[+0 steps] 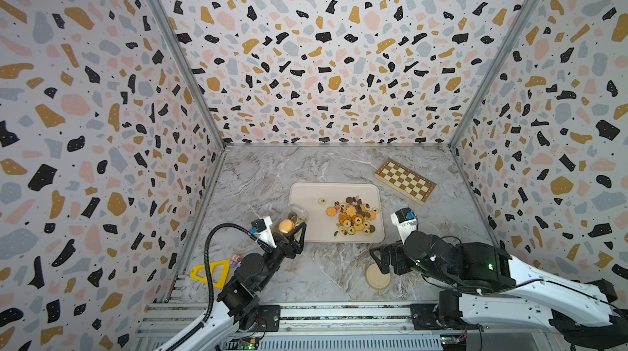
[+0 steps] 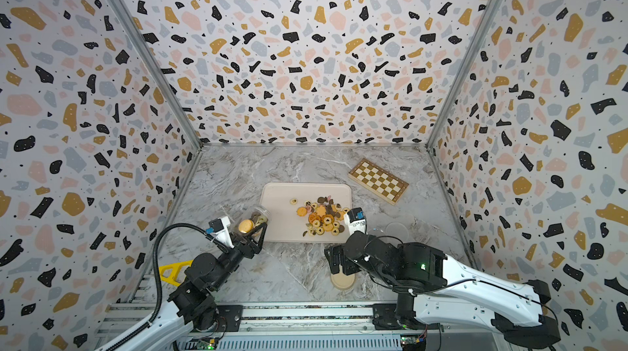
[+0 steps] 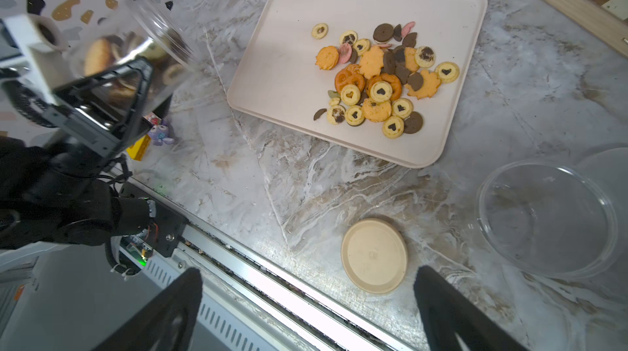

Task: Pour the cookies out of the jar
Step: Pour the cookies in the jar onto the tray.

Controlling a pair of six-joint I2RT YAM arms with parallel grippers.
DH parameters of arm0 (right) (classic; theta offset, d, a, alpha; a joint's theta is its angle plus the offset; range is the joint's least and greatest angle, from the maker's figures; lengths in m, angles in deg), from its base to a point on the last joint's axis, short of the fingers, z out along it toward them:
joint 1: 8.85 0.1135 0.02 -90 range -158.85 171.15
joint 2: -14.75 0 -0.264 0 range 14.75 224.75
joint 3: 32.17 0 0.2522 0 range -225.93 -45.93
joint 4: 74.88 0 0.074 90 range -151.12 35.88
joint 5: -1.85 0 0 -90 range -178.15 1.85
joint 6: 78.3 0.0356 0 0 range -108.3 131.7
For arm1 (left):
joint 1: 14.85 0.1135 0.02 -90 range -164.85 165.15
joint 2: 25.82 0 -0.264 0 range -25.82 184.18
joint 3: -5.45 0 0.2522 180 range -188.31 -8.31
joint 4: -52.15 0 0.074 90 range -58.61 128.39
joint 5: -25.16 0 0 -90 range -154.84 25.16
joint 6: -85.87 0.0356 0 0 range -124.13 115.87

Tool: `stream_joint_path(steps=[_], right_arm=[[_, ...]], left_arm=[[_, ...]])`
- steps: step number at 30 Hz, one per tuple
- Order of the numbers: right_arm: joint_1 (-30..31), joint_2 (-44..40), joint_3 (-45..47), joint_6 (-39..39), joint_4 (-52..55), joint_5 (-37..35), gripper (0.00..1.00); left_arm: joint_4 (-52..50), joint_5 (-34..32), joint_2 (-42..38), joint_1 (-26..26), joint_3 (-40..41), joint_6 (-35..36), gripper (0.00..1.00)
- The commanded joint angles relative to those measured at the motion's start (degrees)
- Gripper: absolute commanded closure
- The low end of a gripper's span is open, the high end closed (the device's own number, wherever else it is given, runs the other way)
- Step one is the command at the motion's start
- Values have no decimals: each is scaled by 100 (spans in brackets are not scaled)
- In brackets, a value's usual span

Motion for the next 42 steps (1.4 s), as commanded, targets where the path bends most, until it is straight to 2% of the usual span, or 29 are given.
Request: stream_joint_path(steps=[1, 14, 25, 33, 37, 42], right_arm=[[7, -143, -352, 48, 269, -106, 1], [-3, -562, -850, 267, 921, -270, 1], [-17, -610, -1028, 378, 1238, -459, 1], [-20, -584, -1207, 566, 1439, -563, 1], [-25, -598, -1211, 638, 1483, -581, 1], [-26, -598, -1211, 672, 1509, -563, 1]], left_arm=[[196, -156, 76, 49, -453, 349, 100], [132, -465, 2090, 313, -1301, 567, 100], [178, -121, 3668, 690, -1882, 651, 100], [-964, -307, 4262, 699, -2470, 517, 100], [-1183, -139, 4627, 699, -2694, 505, 100], [-1561, -317, 4579, 694, -2832, 392, 100]])
